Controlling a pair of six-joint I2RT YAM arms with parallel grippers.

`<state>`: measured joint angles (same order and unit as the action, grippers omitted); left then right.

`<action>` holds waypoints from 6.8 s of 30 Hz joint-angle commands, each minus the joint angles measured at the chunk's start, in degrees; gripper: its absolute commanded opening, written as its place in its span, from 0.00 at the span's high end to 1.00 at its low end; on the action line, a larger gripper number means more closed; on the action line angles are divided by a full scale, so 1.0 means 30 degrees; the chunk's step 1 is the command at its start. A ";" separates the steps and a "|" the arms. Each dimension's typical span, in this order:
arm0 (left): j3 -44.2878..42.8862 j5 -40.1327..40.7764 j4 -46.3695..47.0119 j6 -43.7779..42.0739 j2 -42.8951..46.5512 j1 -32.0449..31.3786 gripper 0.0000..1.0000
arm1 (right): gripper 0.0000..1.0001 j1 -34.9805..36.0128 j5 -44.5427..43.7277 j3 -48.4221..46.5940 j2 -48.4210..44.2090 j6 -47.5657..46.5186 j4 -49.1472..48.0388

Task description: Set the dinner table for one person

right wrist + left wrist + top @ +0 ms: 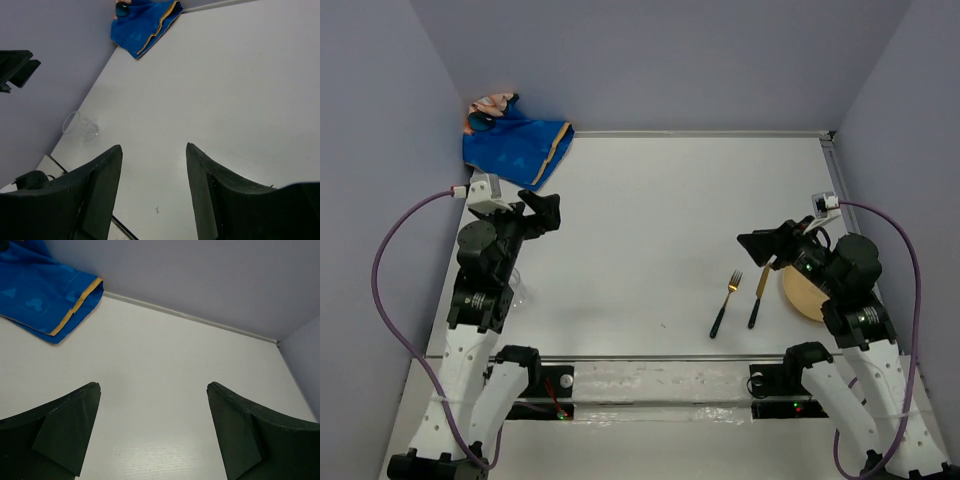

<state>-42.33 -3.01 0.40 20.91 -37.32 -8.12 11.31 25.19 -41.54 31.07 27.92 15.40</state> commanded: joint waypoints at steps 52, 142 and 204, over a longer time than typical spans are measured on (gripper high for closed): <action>-2.6906 0.8560 -0.9949 0.3754 -3.4140 0.2560 0.37 | 0.41 -0.0050 0.3087 0.2831 0.1948 0.0771 -0.3844; -1.5661 -0.2513 0.3994 0.3812 -2.9339 0.0275 1.00 | 1.00 0.2499 -1.3201 -0.9740 2.6443 -0.0752 -0.6157; -0.6630 0.6279 0.5728 -0.1253 -2.0186 -1.6657 0.67 | 0.33 -0.1192 -0.6522 -1.1976 1.9154 -0.1695 -0.1438</action>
<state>-56.69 18.20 20.40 24.01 -93.25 -56.64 7.94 8.93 -89.25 101.65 19.73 16.16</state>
